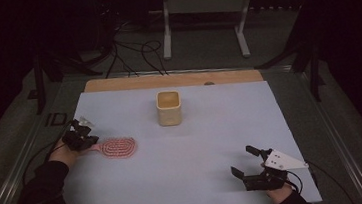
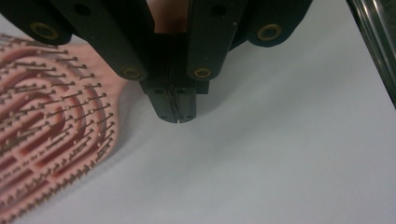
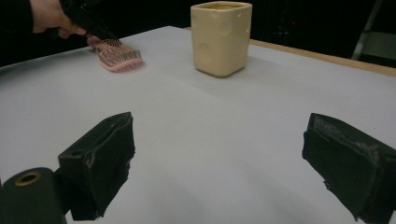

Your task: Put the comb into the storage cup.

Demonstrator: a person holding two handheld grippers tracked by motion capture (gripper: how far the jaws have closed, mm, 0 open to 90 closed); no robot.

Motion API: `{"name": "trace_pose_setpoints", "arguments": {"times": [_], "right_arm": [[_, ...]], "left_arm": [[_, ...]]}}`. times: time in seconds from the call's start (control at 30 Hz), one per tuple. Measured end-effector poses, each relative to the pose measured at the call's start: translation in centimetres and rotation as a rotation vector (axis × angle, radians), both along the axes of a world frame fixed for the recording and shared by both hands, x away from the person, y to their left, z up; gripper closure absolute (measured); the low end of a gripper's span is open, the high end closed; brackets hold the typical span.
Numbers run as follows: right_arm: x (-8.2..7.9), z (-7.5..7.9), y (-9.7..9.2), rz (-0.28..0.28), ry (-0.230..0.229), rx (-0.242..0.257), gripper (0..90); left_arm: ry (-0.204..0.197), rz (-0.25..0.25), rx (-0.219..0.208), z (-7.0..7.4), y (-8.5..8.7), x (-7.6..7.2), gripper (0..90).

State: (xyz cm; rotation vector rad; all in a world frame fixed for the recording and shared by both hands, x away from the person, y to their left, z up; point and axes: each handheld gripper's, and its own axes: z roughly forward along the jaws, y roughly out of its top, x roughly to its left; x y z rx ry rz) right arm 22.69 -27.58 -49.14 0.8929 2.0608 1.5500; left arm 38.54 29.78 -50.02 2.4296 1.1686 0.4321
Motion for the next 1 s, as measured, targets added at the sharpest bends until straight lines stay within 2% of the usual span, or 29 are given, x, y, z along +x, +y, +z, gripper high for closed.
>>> {"name": "trace_pose_setpoints", "arguments": {"times": [0.27,0.47,0.67,0.9,1.0], "right_arm": [[0.0,0.0,0.1,-0.002,0.003,0.0,9.0],[0.0,0.1,0.2,-0.001,0.0,0.0,9.0],[0.1,0.1,0.2,-0.004,0.002,-0.003,9.0],[0.1,0.1,0.3,-0.004,0.0,-0.006,9.0],[0.1,0.0,0.4,-0.003,0.002,-0.006,9.0]], "left_arm": [[0.012,-0.013,0.012,0.3,0.4,-2.1,90.0],[0.029,-0.022,0.003,0.6,0.6,-3.7,90.0],[0.047,-0.025,-0.01,0.7,0.3,-5.3,90.0],[0.067,-0.031,-0.003,0.9,-0.2,-6.7,90.0],[0.073,-0.018,-0.009,1.0,-0.4,-7.2,90.0]]}}
